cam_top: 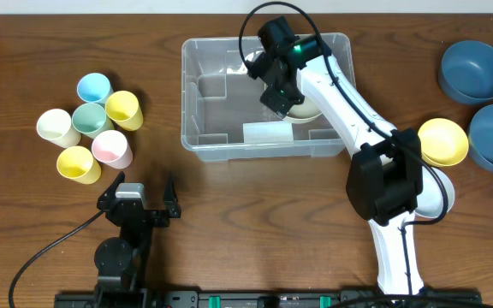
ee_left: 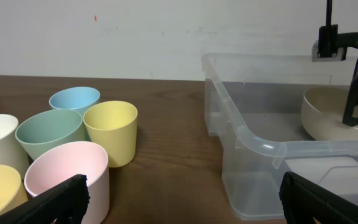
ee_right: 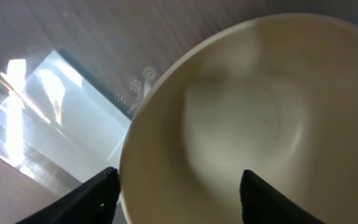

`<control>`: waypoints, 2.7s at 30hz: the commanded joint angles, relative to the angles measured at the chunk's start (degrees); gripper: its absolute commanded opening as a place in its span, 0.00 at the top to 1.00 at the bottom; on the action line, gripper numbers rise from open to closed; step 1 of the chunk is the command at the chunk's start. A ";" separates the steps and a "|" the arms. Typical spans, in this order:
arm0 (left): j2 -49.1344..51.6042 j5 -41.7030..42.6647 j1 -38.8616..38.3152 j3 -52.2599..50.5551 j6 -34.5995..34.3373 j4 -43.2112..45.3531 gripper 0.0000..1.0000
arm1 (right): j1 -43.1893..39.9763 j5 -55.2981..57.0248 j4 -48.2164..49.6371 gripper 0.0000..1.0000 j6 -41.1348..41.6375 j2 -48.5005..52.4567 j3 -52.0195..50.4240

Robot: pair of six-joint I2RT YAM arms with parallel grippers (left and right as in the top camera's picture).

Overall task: Pack container
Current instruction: 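Lower the cream bowl into the bin and open the right gripper, then move the right gripper to the dark teal bowl and grasp its rim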

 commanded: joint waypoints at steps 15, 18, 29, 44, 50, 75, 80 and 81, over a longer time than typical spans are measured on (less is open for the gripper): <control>-0.37 0.00 0.24 -0.96 -0.68 -2.05 0.02 | -2.45 3.10 -5.22 0.46 6.25 -6.34 12.24; -0.37 0.00 0.24 -0.96 -0.68 -2.05 0.02 | -5.92 3.10 -7.43 0.44 10.14 -8.52 16.72; -0.37 0.00 0.24 -0.96 -0.68 -2.05 0.02 | -27.98 0.70 -10.95 0.42 23.96 -9.64 18.60; -0.37 0.00 0.24 -0.96 -0.68 -2.05 0.02 | -40.44 0.11 -10.03 0.39 23.56 2.32 16.63; -0.37 0.00 0.24 -0.96 -0.68 -2.05 0.02 | -43.52 -1.81 -7.48 0.35 19.65 6.54 16.63; -0.37 0.00 0.24 -0.96 -0.68 -2.05 0.02 | -45.27 -4.02 -0.50 0.57 10.49 17.38 16.63; -0.37 0.00 0.24 -0.96 -0.68 -2.05 0.02 | -45.11 -4.57 -0.35 0.80 10.54 17.38 16.65; -0.37 0.00 0.24 -0.96 -0.68 -2.05 0.02 | -44.81 -5.05 -0.42 0.84 10.58 17.33 16.65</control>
